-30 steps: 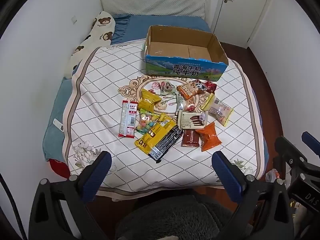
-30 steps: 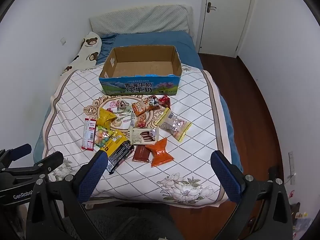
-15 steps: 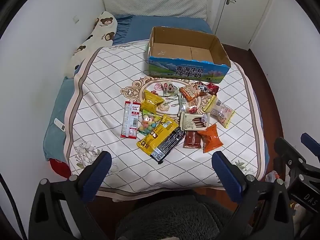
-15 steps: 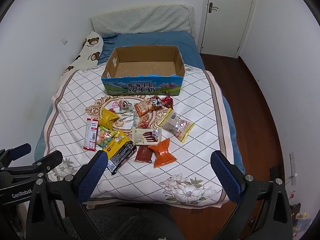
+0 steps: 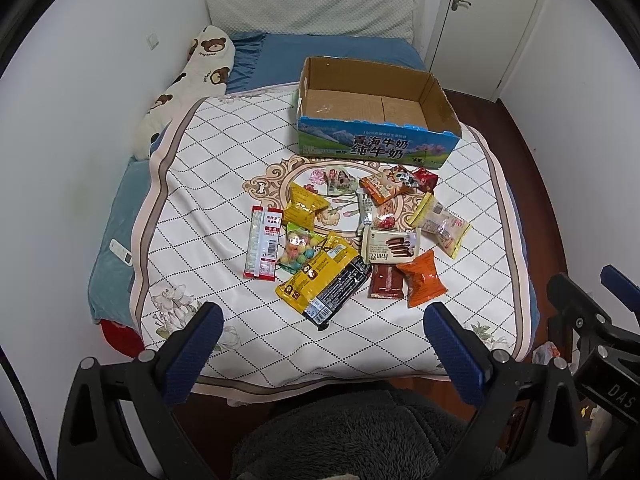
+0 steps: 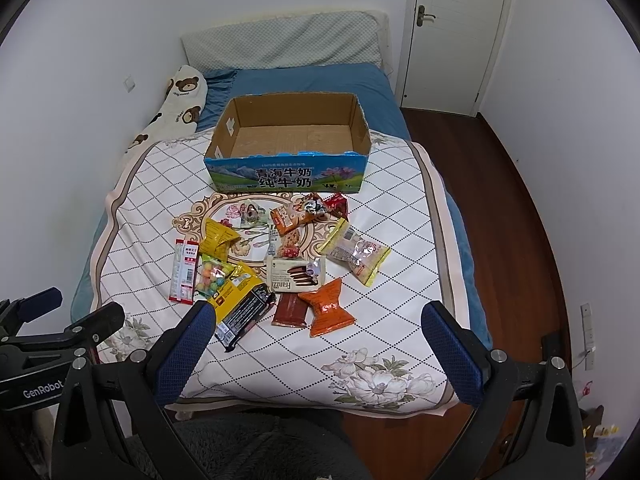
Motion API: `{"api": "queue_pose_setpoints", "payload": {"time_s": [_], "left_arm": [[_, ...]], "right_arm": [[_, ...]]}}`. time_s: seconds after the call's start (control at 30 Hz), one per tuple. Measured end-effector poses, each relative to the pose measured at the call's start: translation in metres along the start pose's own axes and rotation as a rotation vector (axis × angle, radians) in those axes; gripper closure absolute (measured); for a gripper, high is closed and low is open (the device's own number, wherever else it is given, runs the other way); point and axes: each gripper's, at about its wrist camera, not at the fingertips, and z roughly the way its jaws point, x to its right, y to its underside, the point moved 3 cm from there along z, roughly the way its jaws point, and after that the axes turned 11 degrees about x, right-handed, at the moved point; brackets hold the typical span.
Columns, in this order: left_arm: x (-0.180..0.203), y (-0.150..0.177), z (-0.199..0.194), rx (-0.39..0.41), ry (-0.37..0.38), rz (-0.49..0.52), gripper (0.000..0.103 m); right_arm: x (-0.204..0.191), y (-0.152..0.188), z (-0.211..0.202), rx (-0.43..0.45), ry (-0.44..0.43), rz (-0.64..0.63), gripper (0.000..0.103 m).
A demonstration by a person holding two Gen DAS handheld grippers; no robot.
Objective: Organize snacks
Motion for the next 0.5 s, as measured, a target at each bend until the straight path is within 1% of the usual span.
{"api": "queue_pose_setpoints", "payload": {"time_s": [0.5], "left_arm": [[0.0038,-0.0025,-0.0021,0.005,-0.004,0.005,0.000]], "right_arm": [[0.0004,0.0003,0.0002,0.002,-0.002,-0.001,0.000]]}}
